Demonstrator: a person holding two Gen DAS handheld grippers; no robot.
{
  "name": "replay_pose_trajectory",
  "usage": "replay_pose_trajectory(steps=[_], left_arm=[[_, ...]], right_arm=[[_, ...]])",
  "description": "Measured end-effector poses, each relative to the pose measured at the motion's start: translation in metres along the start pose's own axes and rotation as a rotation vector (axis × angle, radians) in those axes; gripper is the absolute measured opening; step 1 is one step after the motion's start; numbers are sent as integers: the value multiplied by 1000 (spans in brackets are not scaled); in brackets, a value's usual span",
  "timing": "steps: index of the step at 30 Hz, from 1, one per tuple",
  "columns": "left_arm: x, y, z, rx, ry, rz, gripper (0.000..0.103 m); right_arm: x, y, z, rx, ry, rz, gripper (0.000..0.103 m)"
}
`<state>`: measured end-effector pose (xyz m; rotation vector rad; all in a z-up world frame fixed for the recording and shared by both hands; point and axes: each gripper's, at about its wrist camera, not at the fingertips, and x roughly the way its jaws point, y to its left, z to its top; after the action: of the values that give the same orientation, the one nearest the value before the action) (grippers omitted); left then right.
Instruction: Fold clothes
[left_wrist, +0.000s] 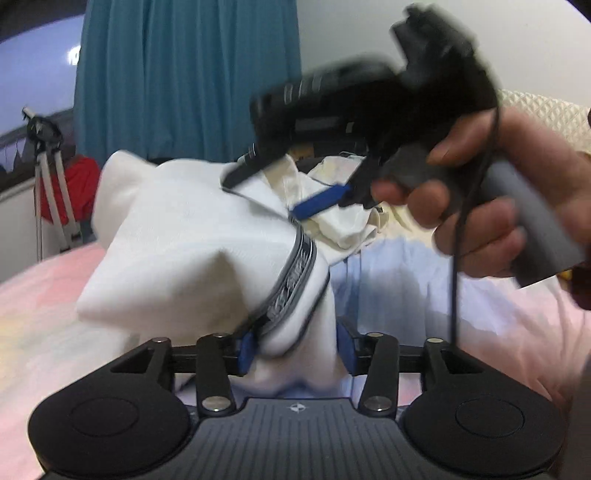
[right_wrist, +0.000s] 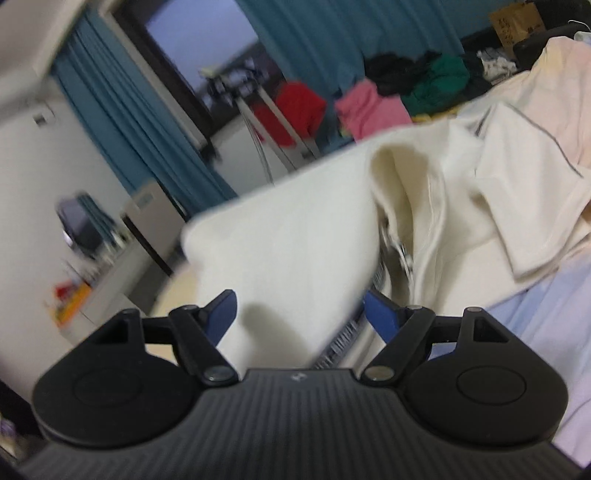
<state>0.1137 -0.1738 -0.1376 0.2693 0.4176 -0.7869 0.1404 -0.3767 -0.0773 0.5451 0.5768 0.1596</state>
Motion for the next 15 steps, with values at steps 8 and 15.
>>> replay_pose_trajectory(steps=[8,15], left_arm=[[-48,96,-26,-484,-82,10,80],[-21,179,-34,-842,-118,-66,82]], right_arm=[[1,-10,-12,-8,26,-188,22],[-25,-71,-29,260,36,-397,11]])
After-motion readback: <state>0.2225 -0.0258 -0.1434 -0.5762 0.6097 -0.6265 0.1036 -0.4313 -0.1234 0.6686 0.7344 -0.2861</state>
